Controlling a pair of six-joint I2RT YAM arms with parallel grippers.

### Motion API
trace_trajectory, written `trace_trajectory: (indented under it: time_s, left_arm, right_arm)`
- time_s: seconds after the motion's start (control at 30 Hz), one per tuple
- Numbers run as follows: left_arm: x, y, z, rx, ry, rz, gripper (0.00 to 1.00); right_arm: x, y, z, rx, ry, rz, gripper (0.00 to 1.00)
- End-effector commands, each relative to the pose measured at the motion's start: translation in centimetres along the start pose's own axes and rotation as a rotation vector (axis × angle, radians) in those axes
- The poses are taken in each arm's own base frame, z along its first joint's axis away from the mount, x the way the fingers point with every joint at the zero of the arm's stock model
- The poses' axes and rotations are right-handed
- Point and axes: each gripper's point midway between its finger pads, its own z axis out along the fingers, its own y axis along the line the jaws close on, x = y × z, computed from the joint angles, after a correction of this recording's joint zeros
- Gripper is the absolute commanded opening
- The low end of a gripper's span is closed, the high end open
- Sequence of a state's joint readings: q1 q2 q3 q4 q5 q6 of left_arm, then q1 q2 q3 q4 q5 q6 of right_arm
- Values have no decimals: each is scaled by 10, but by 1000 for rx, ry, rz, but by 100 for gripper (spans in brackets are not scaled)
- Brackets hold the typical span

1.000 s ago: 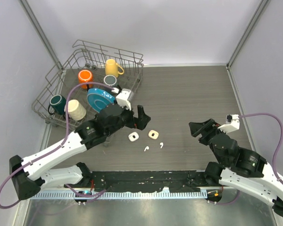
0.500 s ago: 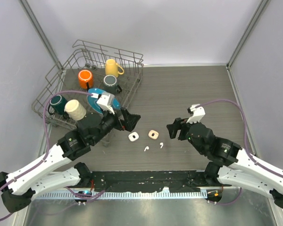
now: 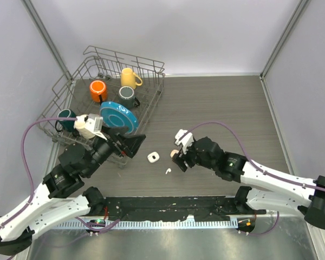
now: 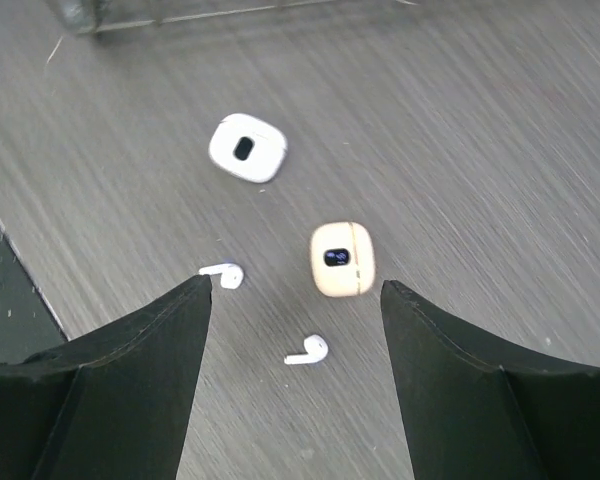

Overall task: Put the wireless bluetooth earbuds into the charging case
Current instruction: Pick up the charging case at the center of the board.

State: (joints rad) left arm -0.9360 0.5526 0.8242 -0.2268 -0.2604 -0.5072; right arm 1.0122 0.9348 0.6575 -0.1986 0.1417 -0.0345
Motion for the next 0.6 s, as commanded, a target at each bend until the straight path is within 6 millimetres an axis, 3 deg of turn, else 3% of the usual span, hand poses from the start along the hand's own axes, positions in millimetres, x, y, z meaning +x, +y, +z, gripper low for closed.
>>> trace_trajectory:
  time_s: [0.0, 0.03, 0.1, 0.13, 0.27, 0.57]
  left_arm:
    - [3, -2, -2, 16, 29, 52, 100]
    - [5, -1, 0, 10, 43, 60, 100]
    - [8, 2, -1, -5, 68, 69, 100]
    - [9, 2, -1, -8, 74, 71, 100]
    - [9, 4, -3, -13, 71, 77, 100]
    - [12, 14, -12, -43, 75, 95, 100]
  right_arm:
    - [-13, 34, 18, -225, -91, -255, 74]
    - [-10, 46, 20, -298, -107, -294, 74]
    - [0, 53, 30, -351, -97, -386, 74]
    - [-9, 55, 35, -358, -135, -402, 74]
    - [1, 69, 47, -474, -118, -517, 74]
    - [3, 68, 75, -657, -153, -488, 75]
